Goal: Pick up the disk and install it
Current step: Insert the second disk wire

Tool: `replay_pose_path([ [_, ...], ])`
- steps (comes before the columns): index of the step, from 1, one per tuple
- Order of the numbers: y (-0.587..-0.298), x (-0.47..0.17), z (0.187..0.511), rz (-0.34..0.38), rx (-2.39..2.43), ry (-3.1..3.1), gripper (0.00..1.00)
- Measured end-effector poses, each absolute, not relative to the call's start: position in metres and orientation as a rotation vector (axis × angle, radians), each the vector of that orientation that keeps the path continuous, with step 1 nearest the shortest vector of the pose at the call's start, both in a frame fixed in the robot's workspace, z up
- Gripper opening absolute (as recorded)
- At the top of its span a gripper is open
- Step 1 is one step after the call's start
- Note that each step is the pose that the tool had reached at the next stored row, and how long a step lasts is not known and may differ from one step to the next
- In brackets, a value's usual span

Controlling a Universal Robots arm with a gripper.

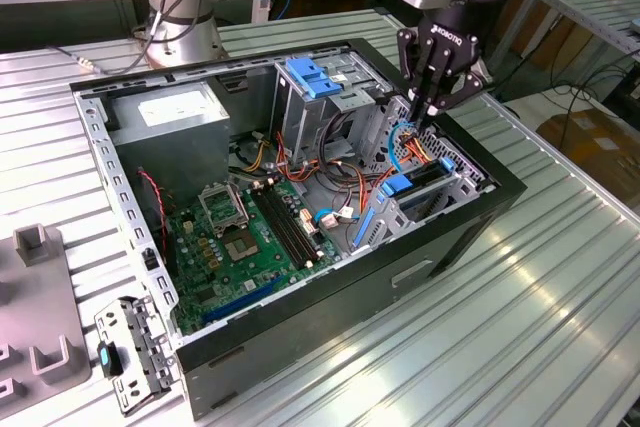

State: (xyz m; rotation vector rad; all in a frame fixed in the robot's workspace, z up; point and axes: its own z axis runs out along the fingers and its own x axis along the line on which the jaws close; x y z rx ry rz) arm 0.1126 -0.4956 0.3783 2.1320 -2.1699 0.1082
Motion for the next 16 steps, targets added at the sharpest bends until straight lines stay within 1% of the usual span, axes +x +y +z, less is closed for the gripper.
replay_pose_path([
  [3, -0.495, 0.113, 0.375, 0.115, 2.129, -2.167, 0.22],
  [4, -0.495, 0.113, 0.374, 0.116, 2.128, -2.166, 0.16],
  [9, -0.495, 0.113, 0.371, 0.139, 2.117, -2.155, 0.17],
  [10, -0.495, 0.113, 0.370, 0.142, 2.115, -2.153, 0.23],
  [12, -0.494, 0.113, 0.365, 0.152, 2.110, -2.148, 0.22],
  [13, -0.494, 0.113, 0.363, 0.153, 2.110, -2.148, 0.16],
  [16, -0.497, 0.113, 0.361, 0.152, 2.111, -2.148, 0.16],
])
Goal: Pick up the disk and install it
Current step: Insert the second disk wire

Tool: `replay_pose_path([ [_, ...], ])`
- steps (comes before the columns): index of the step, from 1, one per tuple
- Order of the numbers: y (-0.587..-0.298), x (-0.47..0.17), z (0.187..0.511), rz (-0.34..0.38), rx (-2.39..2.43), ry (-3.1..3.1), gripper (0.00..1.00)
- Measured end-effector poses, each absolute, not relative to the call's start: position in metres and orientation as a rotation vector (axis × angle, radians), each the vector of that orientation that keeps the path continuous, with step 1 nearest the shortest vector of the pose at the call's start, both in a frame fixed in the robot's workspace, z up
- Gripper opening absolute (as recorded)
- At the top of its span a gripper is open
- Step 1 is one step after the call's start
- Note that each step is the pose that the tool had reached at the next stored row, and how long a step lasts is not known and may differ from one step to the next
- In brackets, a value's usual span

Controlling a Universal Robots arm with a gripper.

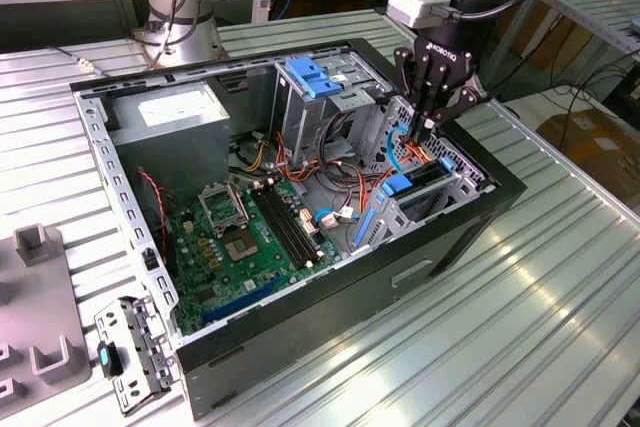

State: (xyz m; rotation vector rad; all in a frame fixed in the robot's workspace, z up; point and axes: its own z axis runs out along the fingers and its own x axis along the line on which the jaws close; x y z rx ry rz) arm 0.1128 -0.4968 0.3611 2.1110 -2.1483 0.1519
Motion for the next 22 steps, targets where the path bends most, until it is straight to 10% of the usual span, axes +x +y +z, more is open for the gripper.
replay_pose_path([
  [22, -0.527, 0.084, 0.354, 0.237, 2.194, -2.235, 0.16],
])
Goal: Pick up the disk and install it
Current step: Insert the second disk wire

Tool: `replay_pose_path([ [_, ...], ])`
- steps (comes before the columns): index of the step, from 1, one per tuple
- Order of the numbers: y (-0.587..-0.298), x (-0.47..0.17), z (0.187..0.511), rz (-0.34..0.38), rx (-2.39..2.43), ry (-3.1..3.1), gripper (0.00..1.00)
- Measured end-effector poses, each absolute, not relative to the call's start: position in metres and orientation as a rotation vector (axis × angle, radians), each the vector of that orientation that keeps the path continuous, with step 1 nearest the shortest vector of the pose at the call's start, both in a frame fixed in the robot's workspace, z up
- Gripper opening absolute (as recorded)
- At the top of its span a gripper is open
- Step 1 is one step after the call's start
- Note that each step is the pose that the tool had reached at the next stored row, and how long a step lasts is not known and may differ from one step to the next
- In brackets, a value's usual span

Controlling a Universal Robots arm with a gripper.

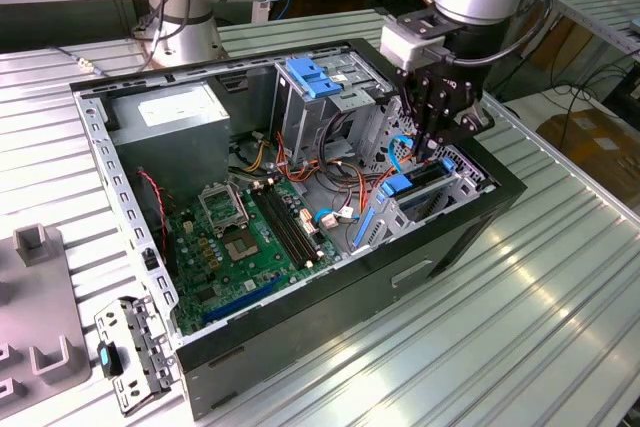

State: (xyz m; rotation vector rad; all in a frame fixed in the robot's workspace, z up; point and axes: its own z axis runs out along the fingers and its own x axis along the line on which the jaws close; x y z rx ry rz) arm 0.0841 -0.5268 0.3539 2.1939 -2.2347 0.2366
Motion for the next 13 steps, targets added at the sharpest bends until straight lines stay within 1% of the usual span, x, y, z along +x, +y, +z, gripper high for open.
replay_pose_path([
  [13, -0.5306, 0.0767, 0.3530, 0.248, 2.206, -2.246, 0.16],
])
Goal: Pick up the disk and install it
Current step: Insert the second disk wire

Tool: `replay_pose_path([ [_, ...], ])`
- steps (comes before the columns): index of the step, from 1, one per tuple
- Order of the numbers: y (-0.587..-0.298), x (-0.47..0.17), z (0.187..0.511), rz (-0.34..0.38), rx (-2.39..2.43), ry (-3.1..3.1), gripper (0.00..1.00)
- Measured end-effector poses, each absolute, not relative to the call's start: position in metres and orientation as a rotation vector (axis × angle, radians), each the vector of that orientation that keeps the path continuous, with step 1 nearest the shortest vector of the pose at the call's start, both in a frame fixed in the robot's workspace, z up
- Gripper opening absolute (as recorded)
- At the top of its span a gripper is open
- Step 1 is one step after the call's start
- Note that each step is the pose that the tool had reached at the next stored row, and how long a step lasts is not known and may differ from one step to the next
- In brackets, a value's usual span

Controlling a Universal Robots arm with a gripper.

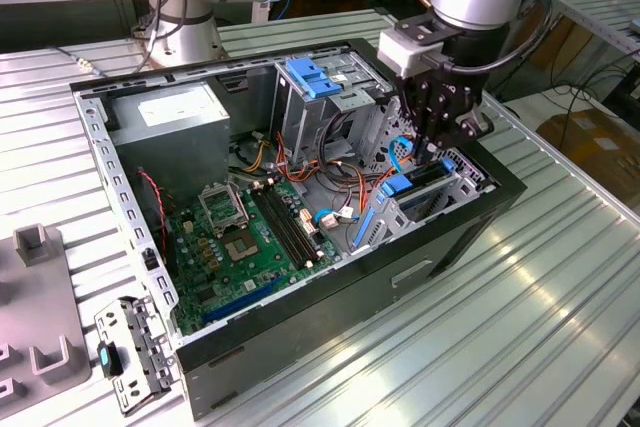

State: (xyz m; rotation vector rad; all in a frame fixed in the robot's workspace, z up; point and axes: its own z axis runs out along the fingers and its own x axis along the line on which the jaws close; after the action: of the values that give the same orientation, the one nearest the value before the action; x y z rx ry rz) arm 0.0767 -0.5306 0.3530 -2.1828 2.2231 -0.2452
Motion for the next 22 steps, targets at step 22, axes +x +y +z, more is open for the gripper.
replay_pose_path([
  [22, -0.558, 0.076, 0.345, -0.107, -2.112, 2.178, 0.16],
])
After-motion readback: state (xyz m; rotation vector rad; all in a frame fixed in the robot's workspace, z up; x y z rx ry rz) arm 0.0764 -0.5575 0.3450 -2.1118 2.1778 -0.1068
